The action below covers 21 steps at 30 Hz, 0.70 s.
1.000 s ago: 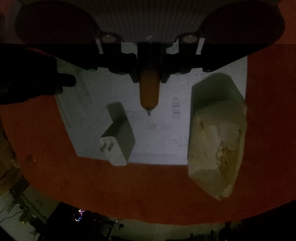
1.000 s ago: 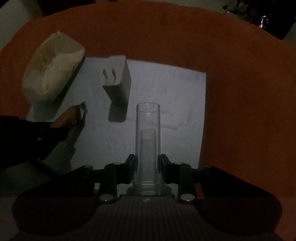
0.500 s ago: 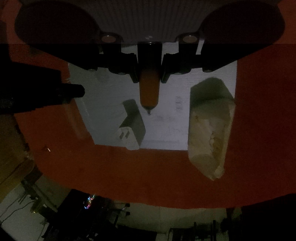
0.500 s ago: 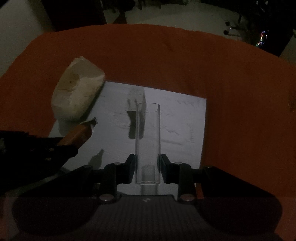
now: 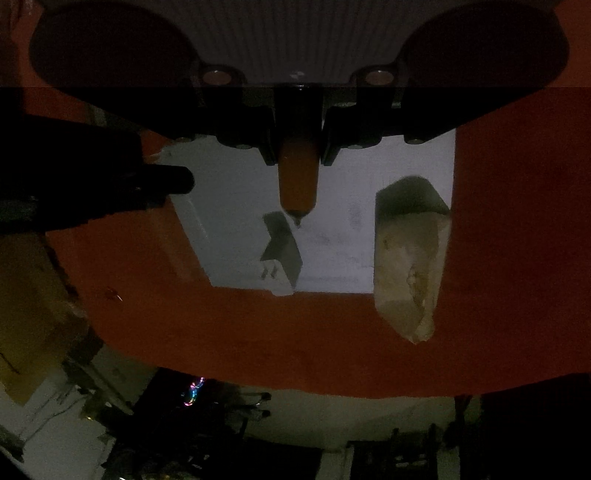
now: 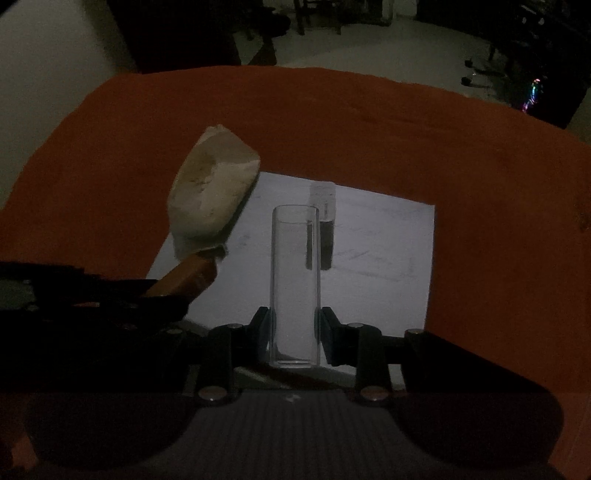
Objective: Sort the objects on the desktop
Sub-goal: 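Carry clear tube and brown bottle with both tools over the white box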
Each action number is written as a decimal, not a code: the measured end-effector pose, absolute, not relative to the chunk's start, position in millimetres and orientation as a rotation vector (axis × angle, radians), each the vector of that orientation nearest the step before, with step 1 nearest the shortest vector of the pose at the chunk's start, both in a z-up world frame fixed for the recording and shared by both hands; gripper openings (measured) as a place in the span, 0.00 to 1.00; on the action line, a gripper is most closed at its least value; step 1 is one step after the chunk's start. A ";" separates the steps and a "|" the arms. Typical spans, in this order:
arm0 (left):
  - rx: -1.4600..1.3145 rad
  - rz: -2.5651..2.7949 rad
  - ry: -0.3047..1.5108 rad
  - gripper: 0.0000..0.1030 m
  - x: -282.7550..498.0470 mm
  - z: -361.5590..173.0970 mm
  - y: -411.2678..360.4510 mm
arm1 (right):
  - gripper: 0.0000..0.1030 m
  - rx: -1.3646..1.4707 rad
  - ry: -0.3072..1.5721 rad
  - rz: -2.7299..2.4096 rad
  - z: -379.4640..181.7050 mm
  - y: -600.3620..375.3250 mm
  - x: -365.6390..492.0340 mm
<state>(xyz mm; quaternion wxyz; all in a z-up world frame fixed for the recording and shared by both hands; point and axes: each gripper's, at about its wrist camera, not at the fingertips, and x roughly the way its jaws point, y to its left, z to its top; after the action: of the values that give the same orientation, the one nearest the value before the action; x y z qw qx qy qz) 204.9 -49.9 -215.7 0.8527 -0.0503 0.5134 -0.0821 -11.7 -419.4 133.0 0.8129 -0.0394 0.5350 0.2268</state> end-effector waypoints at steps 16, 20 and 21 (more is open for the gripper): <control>-0.085 -0.184 1.069 0.20 146.3 -204.2 -50.4 | 0.31 -0.099 1.149 0.530 149.2 -411.3 -65.6; -0.072 -0.233 1.098 0.20 132.6 -212.6 -56.0 | 0.31 -0.118 1.175 0.538 141.1 -411.9 -80.0; -0.063 -0.237 1.104 0.20 129.0 -215.0 -57.6 | 0.31 -0.123 1.182 0.539 138.7 -412.4 -83.5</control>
<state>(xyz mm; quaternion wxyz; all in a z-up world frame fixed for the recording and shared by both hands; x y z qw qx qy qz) 129.0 -57.6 -215.0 0.8444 -0.0300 0.5229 -0.1122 -83.5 -412.4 138.7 0.7948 -0.0573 0.5498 0.2506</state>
